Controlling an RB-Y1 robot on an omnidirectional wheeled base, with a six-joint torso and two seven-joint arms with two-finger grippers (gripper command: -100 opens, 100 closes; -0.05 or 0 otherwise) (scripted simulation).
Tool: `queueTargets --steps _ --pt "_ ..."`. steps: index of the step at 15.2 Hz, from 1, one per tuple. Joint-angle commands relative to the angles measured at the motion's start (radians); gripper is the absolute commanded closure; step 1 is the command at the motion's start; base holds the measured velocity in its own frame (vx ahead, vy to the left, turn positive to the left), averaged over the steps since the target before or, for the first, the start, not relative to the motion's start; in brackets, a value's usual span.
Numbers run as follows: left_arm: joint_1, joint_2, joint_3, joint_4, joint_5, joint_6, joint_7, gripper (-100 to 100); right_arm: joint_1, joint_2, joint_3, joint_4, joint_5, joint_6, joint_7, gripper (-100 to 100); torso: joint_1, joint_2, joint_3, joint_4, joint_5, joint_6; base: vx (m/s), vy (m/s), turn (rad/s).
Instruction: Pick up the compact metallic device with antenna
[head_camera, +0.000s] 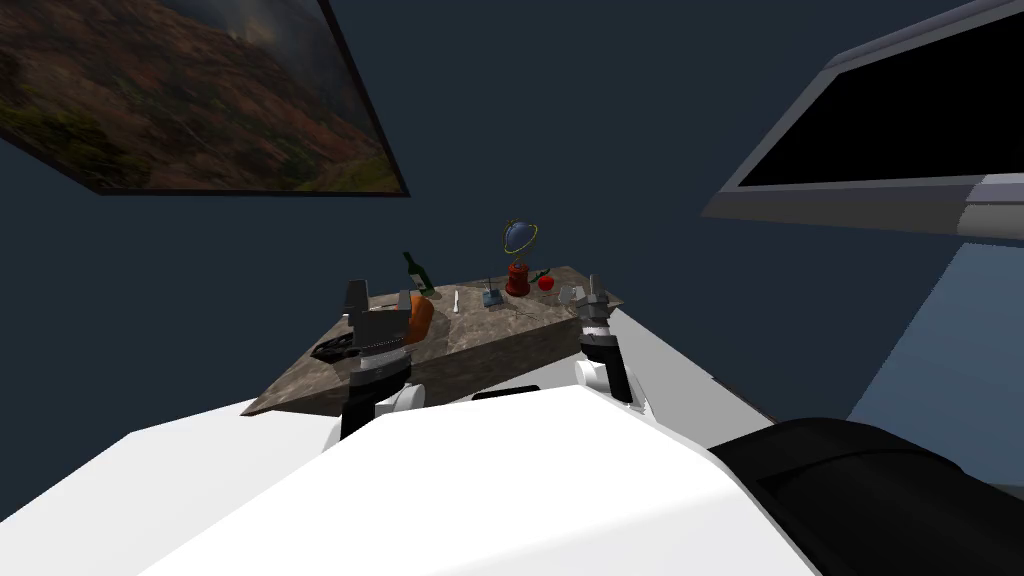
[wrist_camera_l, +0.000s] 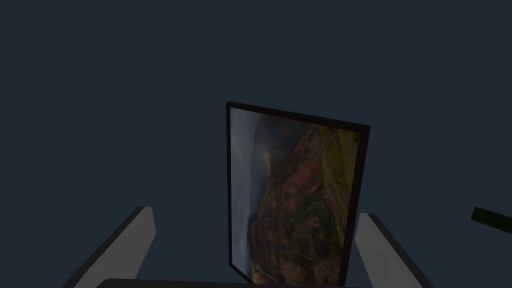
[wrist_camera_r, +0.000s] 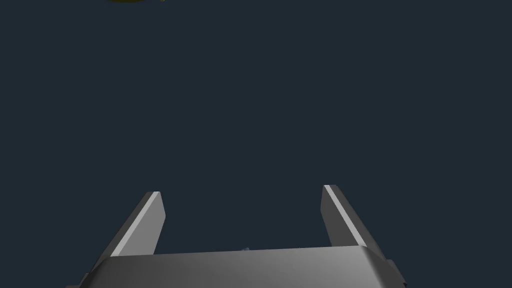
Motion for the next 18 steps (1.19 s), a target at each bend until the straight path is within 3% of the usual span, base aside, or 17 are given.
queueTargets --steps 1,6,13,16,17,18 --pt "-0.02 0.042 -0.005 0.02 0.016 0.001 -0.005 -100 0.0 0.0 0.0 0.0 0.0 0.0 0.0 0 0.0 0.0 0.0 0.0 0.0 0.0 0.007 -0.008 0.02" --pt "-0.112 0.126 -0.027 0.117 0.092 0.004 -0.023 -100 0.0 0.0 0.0 0.0 0.0 0.0 0.0 0 -0.003 -0.003 -0.001 -0.001 -0.001 0.0 0.025 -0.04 0.05" --pt "-0.194 0.158 -0.047 0.208 0.16 0.006 -0.035 -100 0.0 0.0 0.0 0.0 0.0 0.0 0.0 0 -0.003 -0.002 -0.001 -0.001 -0.001 0.0 0.026 -0.045 0.037" --pt "-0.257 0.172 -0.062 0.271 0.212 0.006 -0.043 -100 0.0 0.0 0.0 0.0 0.0 0.0 0.0 0 -0.004 -0.002 -0.001 -0.001 -0.001 0.0 0.021 -0.049 0.042" --pt "-0.257 0.172 -0.062 0.28 0.212 0.006 -0.043 -100 0.0 0.0 0.0 0.0 0.0 0.0 0.0 0 -0.004 -0.003 -0.001 -0.001 -0.001 0.0 0.021 -0.052 0.041" --pt "-0.289 0.178 -0.07 0.314 0.239 0.006 -0.045 -100 0.0 0.0 0.0 0.0 0.0 0.0 0.0 0 -0.004 -0.002 -0.001 -0.001 -0.001 0.0 0.017 -0.057 0.045"
